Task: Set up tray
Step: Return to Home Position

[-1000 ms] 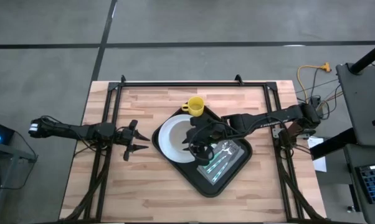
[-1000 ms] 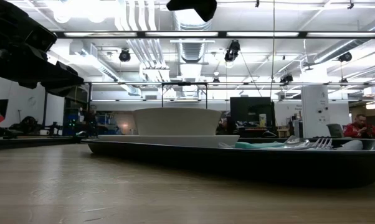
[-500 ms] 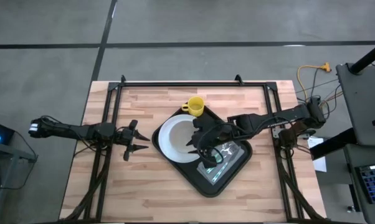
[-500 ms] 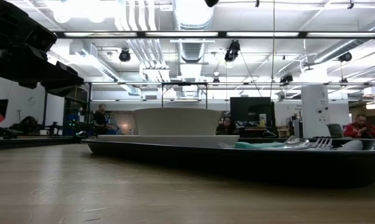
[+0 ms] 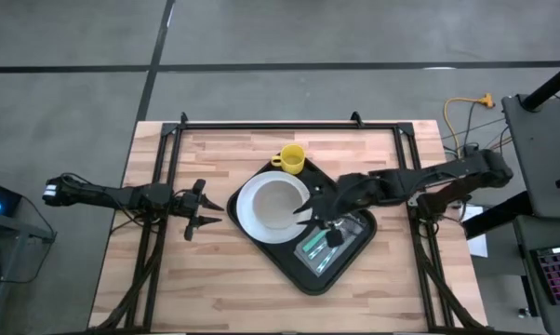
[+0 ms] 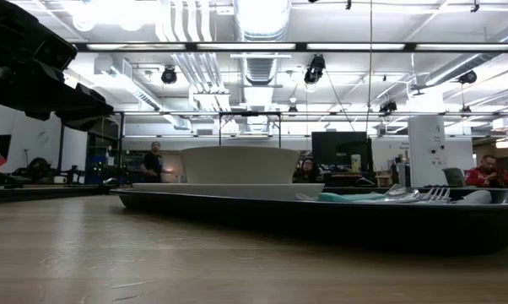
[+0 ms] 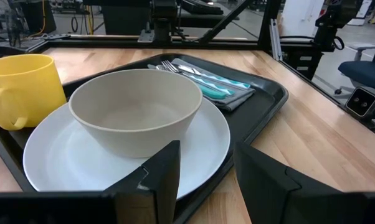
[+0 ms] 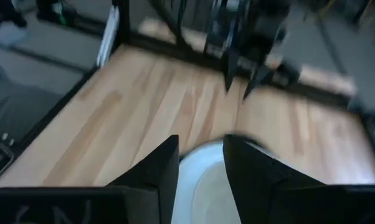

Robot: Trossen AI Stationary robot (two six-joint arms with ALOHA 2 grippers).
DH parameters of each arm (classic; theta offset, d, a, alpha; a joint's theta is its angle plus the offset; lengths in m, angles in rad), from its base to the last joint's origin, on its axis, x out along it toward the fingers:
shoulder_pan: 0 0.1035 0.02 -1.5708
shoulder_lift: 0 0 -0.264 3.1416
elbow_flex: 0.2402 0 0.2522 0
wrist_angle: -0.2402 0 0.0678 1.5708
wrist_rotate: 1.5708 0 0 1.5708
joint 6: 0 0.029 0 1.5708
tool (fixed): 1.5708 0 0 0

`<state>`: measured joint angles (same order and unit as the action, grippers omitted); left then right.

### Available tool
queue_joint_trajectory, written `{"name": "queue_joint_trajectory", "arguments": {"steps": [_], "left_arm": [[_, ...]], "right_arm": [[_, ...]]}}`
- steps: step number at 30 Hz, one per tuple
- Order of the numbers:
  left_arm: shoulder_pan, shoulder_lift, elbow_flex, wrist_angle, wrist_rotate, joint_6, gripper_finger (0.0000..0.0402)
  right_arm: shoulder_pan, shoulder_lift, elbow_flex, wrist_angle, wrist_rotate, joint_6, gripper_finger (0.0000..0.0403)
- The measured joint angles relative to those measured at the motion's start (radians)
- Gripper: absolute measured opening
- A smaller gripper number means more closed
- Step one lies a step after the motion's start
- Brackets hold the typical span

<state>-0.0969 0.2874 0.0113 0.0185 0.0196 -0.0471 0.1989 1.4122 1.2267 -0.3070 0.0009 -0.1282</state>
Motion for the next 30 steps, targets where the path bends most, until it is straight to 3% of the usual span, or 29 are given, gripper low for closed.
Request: {"name": "queue_joint_trajectory", "arguments": {"steps": [4,10,21,26,30], "left_arm": [[0.0,0.0,0.0,0.0,0.0,0.0,0.0136],[0.0,0.003,0.0,0.0,0.0,0.0,0.0136],[0.0,0.012,0.0,0.0,0.0,0.0,0.0136],[0.0,0.012,0.0,0.0,0.0,0.0,0.0136],[0.0,0.012,0.0,0.0,0.0,0.0,0.0136]], "right_arm": [[0.0,-0.092,-0.136,0.168,0.0,-0.036,0.0118],[0.0,-0.251,-0.267,0.236,0.002,-0.018,0.0125],[0.0,-0.46,-0.355,0.229,0.002,0.271,0.0115],[-0.001,-0.512,-0.372,0.213,0.007,0.198,0.0111],[0.0,-0.578,-0.484,0.333,0.13,0.119,0.0113]]}}
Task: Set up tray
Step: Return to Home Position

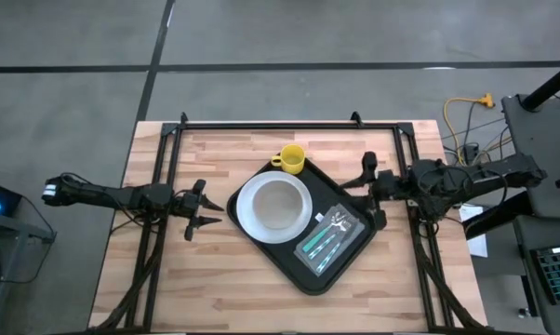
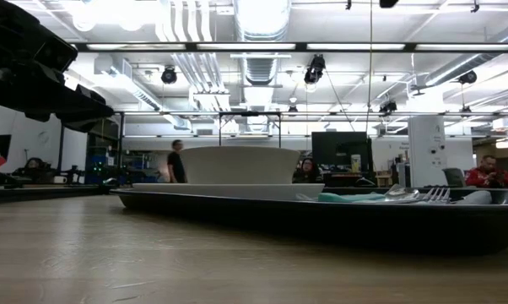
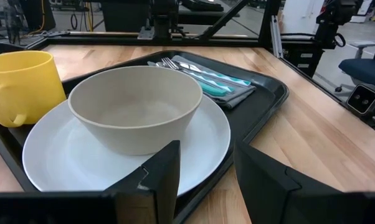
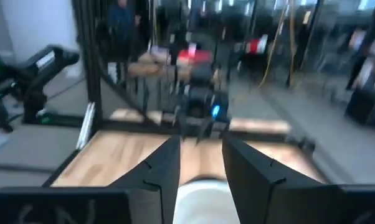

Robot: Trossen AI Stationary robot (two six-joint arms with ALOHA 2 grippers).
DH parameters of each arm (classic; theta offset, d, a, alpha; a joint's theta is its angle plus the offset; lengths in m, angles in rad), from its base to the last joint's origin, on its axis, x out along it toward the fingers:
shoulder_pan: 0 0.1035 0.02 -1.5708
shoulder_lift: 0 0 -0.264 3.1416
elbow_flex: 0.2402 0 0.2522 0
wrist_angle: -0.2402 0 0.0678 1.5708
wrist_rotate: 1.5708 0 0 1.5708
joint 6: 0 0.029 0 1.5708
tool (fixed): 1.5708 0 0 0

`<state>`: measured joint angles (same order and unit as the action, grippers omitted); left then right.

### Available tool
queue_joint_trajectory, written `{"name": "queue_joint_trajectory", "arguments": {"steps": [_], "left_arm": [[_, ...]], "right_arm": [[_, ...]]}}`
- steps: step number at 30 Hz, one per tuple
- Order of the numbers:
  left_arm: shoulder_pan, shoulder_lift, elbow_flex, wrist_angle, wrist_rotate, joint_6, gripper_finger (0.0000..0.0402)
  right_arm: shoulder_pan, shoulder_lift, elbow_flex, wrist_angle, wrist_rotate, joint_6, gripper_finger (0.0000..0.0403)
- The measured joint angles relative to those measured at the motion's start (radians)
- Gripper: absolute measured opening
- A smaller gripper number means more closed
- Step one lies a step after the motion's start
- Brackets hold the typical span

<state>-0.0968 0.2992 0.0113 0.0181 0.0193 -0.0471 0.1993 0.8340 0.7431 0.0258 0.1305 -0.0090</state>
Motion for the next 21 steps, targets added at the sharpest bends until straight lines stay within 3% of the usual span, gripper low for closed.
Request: {"name": "queue_joint_trajectory", "arguments": {"steps": [6,21], "left_arm": [[0.0,0.0,0.0,0.0,0.0,0.0,0.0136],[0.0,0.0,0.0,0.0,0.0,0.0,0.0136]], "right_arm": [[0.002,-0.149,-0.235,0.33,-0.068,-0.093,0.0118],[0.001,-0.607,-0.448,0.24,-0.145,-0.134,0.0105]]}}
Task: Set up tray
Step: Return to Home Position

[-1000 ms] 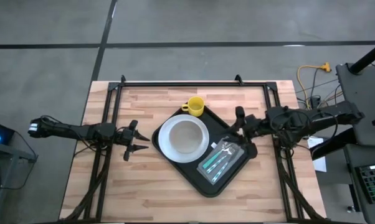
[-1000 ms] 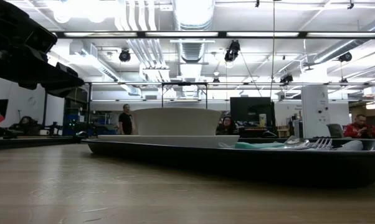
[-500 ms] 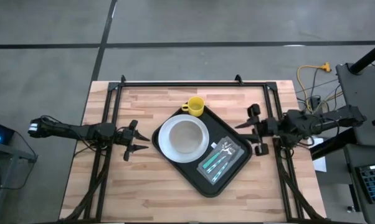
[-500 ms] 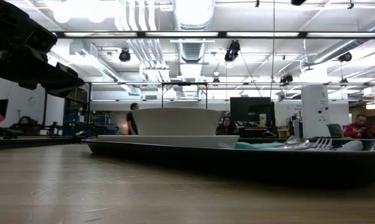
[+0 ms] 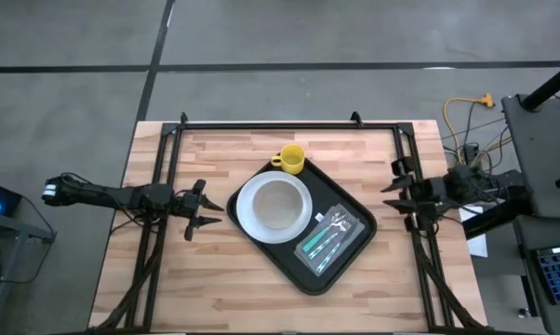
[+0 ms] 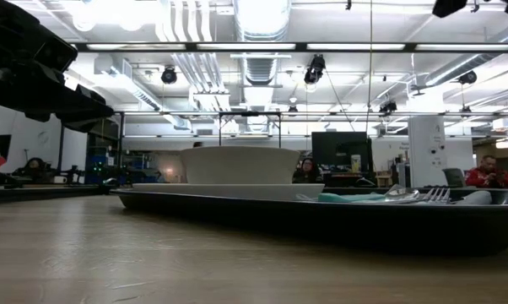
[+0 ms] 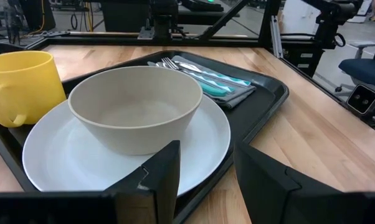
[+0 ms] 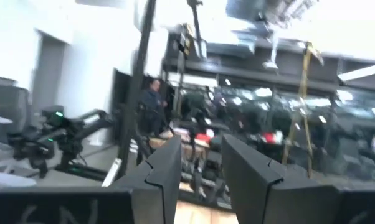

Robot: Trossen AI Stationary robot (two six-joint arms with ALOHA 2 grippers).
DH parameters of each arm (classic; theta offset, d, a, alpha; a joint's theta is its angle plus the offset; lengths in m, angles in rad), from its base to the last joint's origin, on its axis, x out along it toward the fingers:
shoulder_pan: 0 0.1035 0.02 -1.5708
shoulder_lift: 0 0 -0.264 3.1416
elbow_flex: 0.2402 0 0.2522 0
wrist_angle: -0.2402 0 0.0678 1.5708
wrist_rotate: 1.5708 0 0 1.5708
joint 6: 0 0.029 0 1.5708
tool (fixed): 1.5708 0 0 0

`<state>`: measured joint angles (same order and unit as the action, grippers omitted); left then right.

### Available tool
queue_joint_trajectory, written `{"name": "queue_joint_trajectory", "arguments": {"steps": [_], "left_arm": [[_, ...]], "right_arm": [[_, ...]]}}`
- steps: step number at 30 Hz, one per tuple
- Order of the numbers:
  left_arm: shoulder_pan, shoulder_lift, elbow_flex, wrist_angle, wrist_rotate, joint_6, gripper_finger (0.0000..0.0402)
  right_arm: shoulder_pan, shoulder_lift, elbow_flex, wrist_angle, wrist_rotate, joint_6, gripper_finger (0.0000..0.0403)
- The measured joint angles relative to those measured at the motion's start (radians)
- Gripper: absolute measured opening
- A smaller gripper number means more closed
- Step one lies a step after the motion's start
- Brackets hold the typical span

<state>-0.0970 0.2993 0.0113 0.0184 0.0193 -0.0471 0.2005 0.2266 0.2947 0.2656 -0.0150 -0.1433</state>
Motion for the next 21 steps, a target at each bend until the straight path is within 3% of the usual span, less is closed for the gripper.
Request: {"name": "queue_joint_trajectory", "arguments": {"steps": [5,9,13,21], "left_arm": [[0.0,0.0,0.0,0.0,0.0,0.0,0.0136],[0.0,0.0,0.0,0.0,0.0,0.0,0.0136],[0.0,0.0,0.0,0.0,0.0,0.0,0.0136],[0.0,0.01,0.0,0.0,0.0,0.0,0.0136]], "right_arm": [[0.0,-0.126,-0.037,-0.011,-0.158,-0.018,0.0109],[0.0,-0.216,-0.018,-0.116,-0.271,0.001,0.0107],[-0.002,-0.225,-0.02,-0.159,-0.271,0.001,0.0101],[-0.005,-0.227,-0.074,-0.085,-0.194,-0.007,0.0104]]}}
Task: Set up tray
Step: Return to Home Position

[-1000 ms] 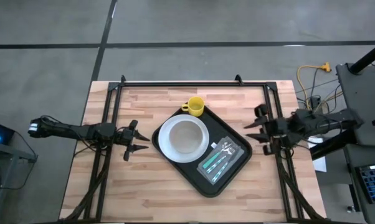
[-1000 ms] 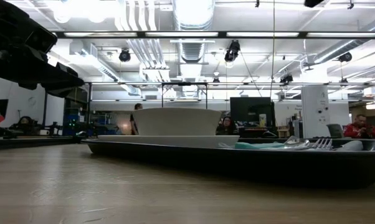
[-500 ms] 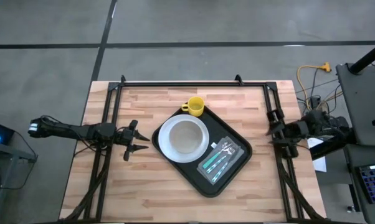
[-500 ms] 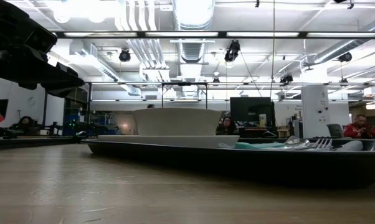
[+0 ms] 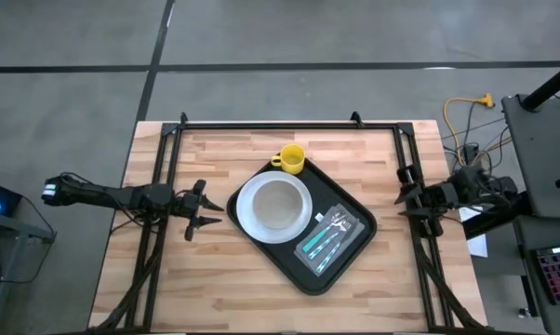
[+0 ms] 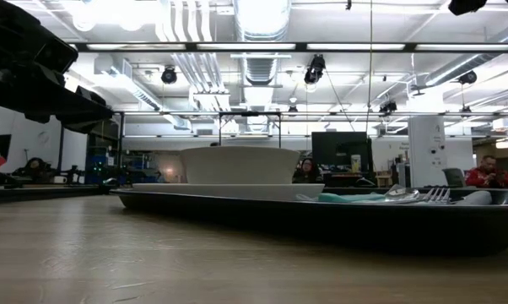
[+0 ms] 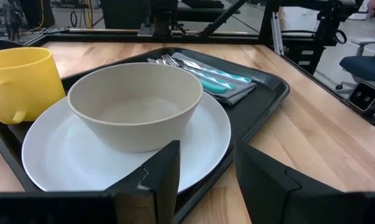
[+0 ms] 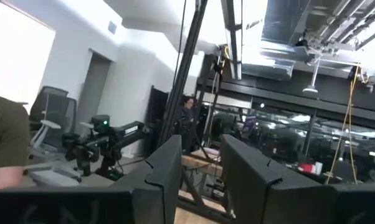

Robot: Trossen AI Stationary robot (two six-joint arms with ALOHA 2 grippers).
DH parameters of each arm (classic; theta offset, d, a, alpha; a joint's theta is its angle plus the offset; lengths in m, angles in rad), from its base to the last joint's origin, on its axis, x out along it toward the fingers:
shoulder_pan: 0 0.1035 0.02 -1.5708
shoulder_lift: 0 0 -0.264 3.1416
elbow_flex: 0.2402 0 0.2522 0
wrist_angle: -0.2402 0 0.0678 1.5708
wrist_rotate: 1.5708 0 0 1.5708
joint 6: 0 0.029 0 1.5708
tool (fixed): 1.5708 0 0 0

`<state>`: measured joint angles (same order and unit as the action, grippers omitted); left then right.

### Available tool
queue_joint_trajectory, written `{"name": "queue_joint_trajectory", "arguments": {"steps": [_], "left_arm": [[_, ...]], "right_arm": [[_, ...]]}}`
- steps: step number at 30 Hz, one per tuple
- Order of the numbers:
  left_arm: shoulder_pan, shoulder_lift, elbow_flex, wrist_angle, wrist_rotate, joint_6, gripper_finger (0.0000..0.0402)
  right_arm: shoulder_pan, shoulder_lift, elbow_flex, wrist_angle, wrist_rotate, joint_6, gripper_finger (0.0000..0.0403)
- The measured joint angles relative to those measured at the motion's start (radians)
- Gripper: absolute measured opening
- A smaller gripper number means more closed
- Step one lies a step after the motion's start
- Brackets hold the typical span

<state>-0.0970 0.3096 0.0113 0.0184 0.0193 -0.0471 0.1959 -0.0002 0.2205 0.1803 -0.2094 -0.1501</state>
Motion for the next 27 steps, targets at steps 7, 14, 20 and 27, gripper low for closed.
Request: {"name": "queue_joint_trajectory", "arguments": {"steps": [7,14,20,27], "left_arm": [[0.0,0.0,0.0,0.0,0.0,0.0,0.0136],[0.0,0.0,0.0,0.0,0.0,0.0,0.0136],[0.0,0.0,0.0,0.0,0.0,0.0,0.0136],[0.0,0.0,0.0,0.0,0.0,0.0,0.0136]], "right_arm": [[-0.015,0.0,-0.037,0.042,0.035,-0.002,0.0101],[-0.051,0.0,-0.063,0.036,0.037,-0.001,0.0093],[-0.102,0.0,-0.108,0.026,0.112,0.0,0.0098],[-0.176,0.001,-0.115,-0.074,0.11,0.012,0.0102]]}}
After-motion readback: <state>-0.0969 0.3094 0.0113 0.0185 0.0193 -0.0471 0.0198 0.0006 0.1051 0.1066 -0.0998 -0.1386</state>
